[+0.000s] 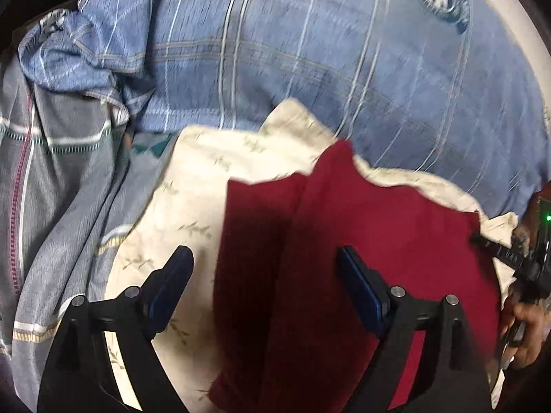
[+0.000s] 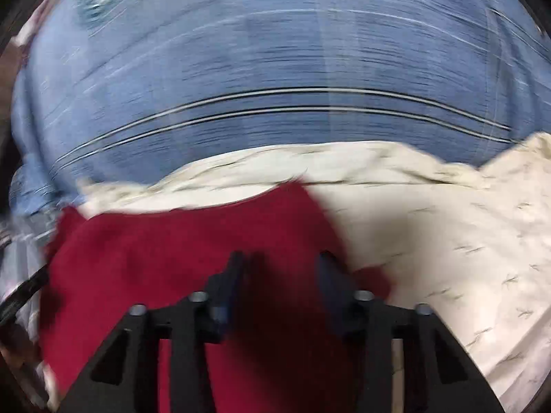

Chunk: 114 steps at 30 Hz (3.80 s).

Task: Fold small clothes

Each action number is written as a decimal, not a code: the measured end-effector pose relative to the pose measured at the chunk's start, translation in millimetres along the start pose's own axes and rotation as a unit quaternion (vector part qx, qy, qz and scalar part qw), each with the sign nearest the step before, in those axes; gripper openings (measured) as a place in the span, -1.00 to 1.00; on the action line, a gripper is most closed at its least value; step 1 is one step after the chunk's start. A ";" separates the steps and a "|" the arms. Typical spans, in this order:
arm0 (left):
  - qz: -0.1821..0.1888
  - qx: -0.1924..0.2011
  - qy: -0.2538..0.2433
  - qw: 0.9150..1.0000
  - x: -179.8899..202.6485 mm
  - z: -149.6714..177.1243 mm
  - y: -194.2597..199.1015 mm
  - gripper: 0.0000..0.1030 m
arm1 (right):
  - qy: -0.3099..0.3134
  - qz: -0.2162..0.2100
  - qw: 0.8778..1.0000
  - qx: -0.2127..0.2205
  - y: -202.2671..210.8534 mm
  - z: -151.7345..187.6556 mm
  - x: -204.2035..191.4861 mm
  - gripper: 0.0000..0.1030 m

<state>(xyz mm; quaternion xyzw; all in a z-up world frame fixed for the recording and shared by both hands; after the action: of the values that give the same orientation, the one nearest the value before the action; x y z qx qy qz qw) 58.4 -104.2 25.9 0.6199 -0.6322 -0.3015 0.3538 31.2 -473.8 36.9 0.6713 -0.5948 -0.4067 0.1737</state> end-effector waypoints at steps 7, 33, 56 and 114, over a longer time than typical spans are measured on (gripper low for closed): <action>-0.024 0.014 -0.002 1.000 -8.1 0.0 11.9 0.67 | -0.031 -0.036 0.999 0.025 27.4 5.6 -7.7 0.01; 0.059 -0.016 -0.049 0.997 -30.7 47.3 47.2 0.67 | 0.160 -0.140 0.966 -0.147 -108.5 18.2 -266.2 -0.88; 0.054 0.000 -0.026 0.998 -37.0 43.7 44.4 0.67 | 0.145 -0.172 0.973 -0.059 -43.2 21.4 -228.6 -0.22; 0.024 -0.029 -0.038 0.999 -24.2 49.4 14.2 0.67 | 0.136 -0.159 0.977 -0.044 -34.1 21.3 -200.5 0.09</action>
<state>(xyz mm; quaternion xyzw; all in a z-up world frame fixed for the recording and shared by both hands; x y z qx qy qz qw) 9.3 -82.2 7.8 0.5824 -0.6506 -0.3343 0.3545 45.3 -272.2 67.5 0.7982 -0.4324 -0.3598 0.2154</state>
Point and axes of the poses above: each gripper's, at about its wrist camera, not at the fingertips, and y roughly against the way its jaws point, x to its right, z to its underside, the point moved 3 cm from there along -y, roughly the way its jaws point, and after that the axes turned 12 degrees about -z, right-handed, at the moved point
